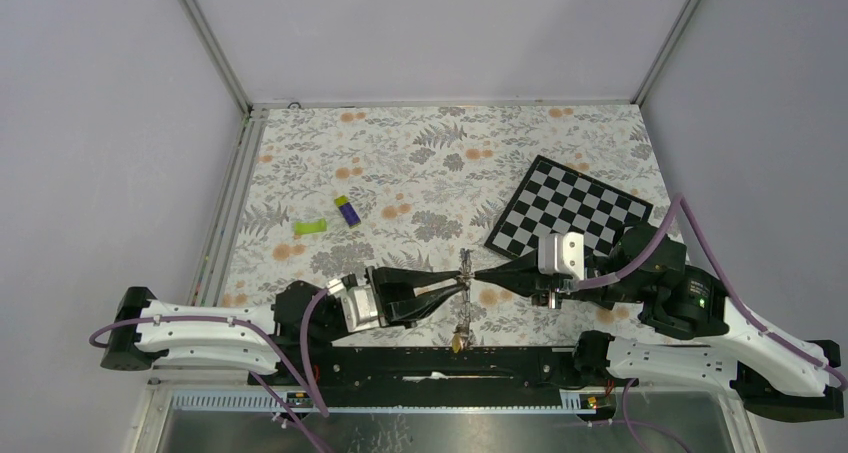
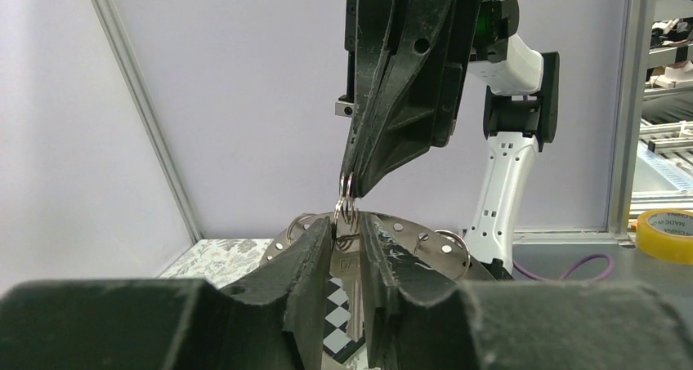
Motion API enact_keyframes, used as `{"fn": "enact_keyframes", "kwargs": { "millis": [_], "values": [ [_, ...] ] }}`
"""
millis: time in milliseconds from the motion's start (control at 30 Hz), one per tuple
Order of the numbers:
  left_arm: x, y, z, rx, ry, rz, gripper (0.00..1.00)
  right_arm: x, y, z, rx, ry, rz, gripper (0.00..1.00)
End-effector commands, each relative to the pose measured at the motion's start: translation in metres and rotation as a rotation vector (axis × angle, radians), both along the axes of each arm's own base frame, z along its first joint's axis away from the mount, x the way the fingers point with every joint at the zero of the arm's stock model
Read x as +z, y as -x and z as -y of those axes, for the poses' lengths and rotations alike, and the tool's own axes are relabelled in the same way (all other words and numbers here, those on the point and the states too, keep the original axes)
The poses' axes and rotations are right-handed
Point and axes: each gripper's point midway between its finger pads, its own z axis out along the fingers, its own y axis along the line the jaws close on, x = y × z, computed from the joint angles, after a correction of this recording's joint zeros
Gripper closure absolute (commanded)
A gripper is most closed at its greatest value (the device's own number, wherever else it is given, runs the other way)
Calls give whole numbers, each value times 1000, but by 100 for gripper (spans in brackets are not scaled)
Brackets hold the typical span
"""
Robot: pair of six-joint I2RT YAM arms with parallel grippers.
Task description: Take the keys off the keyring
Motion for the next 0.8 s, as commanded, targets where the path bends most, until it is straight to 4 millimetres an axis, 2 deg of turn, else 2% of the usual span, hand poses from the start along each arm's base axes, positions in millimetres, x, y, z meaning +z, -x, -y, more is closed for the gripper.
{"fn": "enact_keyframes", "kwargs": {
  "millis": [0,133,267,767],
  "values": [
    [35,3,-9,-13,108,1,77,24,2,2,5,-66,45,100],
    [35,3,-8,-13,104,3,86,25,2,3,4,-70,44,100],
    [33,2,-7,-13,96,-1,100,28,2,5,1,-85,50,100],
    [16,-2,-3,-3,58,-39,100,61,8,16,10,-256,87,100]
  ]
}}
